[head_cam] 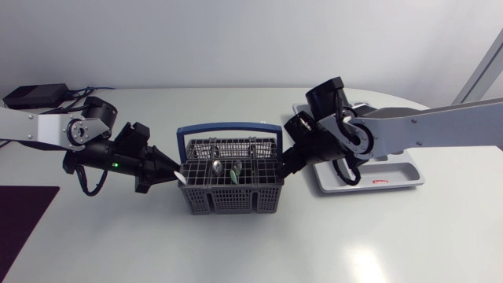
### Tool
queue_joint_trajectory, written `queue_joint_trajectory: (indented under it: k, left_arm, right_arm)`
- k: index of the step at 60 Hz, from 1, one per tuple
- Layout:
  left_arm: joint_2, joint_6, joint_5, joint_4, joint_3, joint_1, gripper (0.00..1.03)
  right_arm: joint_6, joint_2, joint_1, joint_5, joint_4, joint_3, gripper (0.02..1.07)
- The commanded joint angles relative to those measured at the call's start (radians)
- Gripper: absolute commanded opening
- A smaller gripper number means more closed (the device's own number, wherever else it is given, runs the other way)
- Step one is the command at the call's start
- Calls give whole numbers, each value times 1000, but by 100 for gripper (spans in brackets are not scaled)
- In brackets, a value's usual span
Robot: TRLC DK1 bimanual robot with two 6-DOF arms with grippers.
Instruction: Unload the cutlery basket into the drawer organizer.
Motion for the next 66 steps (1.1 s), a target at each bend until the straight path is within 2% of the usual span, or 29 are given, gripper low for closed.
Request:
queue_joint_trajectory:
  k: [1, 3, 5, 14, 21, 28, 42, 52, 58, 66]
  left_arm:
    - [10, 2, 53, 20, 15, 8, 49]
    - [8, 2, 53, 26, 13, 34, 57]
    - [1, 2, 53, 29, 13, 62, 66]
    - [-33, 30, 57, 25, 10, 188, 86]
    - [-148, 99, 57, 3, -54, 237, 89]
    - [-248, 156, 56, -47, -99, 240, 89]
    - [-288, 188, 21, -70, -163, 156, 89]
    - [-285, 236, -42, -69, -212, 102, 86]
    - [-246, 245, -50, -53, -205, 99, 86]
    - [-206, 229, -50, -52, -169, 63, 86]
  right_arm:
    - [4, -20, 19, -31, 10, -33, 76]
    - [-1, -44, 15, -28, 10, -54, 93]
    - [-7, -75, 5, -25, 11, -77, 103]
    - [-47, -221, -79, -25, -7, -157, 103]
    - [-73, -342, -137, -66, -56, -204, 103]
    - [-84, -409, -156, -77, -73, -244, 103]
    - [-64, -417, -108, -83, -82, -283, 103]
    - [-50, -434, -27, -80, -107, -310, 102]
    - [-32, -399, 30, -45, -75, -319, 89]
    - [-15, -317, 53, -36, -24, -292, 54]
